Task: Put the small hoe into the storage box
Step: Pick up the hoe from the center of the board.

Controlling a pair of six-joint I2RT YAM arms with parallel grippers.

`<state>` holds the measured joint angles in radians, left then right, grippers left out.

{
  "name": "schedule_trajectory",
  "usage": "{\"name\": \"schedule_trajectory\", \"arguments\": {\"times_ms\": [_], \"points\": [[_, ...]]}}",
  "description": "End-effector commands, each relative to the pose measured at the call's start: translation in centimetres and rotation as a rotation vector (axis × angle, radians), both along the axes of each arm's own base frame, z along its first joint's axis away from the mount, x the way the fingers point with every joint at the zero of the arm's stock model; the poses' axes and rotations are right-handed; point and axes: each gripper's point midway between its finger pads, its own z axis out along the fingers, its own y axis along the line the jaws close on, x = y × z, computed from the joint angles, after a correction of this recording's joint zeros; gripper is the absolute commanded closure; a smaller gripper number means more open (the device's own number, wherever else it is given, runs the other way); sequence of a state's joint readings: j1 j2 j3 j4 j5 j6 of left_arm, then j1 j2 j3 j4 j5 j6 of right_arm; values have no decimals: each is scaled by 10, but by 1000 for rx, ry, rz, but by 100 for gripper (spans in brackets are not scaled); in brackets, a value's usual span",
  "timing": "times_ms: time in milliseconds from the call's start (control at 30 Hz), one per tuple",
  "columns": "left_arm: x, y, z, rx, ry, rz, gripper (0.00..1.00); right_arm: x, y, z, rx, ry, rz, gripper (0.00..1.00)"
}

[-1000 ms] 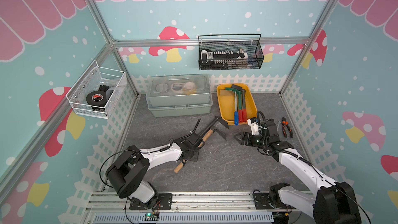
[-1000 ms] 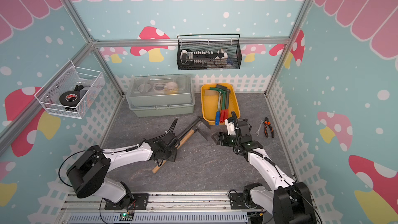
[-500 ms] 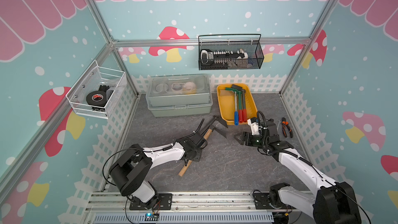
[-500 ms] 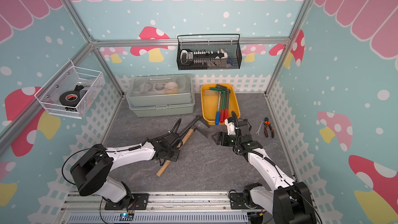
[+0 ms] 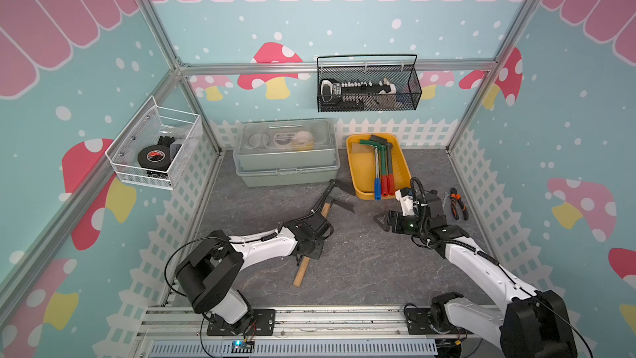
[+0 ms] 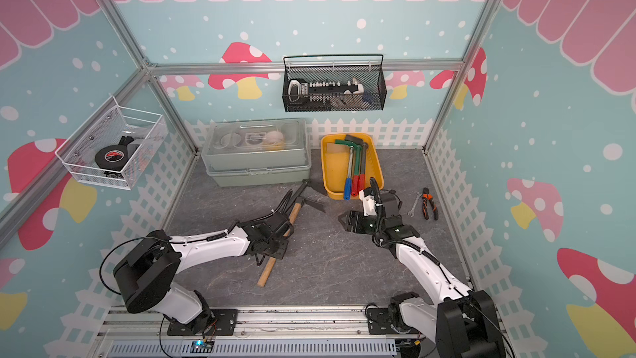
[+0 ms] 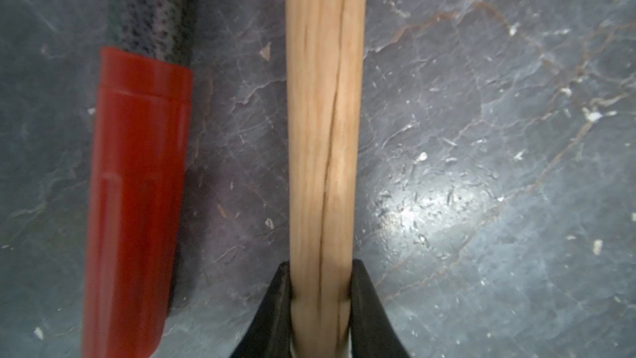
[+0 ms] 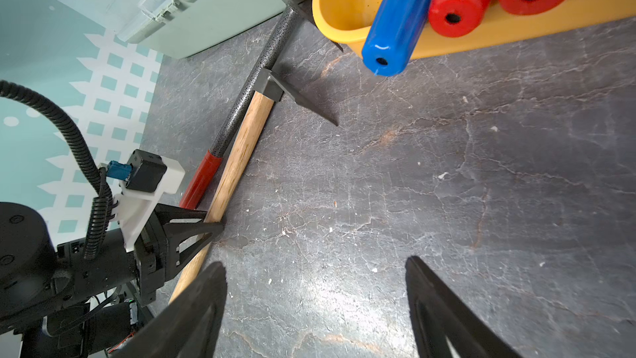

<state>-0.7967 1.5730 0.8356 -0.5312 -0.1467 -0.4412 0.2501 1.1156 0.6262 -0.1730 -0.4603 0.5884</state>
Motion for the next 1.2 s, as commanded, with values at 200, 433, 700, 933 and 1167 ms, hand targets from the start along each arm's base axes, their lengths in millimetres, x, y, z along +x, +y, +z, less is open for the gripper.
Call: {"name": "schedule_trajectory", "arguments": {"times_ms": [200,433,700,933,1167], "points": [[10,-17,40,-50,-78,-30,100,3,13,8,89,45,6,19],[14,-25,66,-128,-120,-8,100,-2,36,6,160,116,-3,19],[13,-37,72,-195,-88,25,100,-5,56,-8,171,159,-66,20],[7,-45,69,-234,-40,49,100,0,71,-19,227,183,-145,22],[0,-56,71,-249,-36,35,100,7,102,-34,251,207,-135,23]]}}
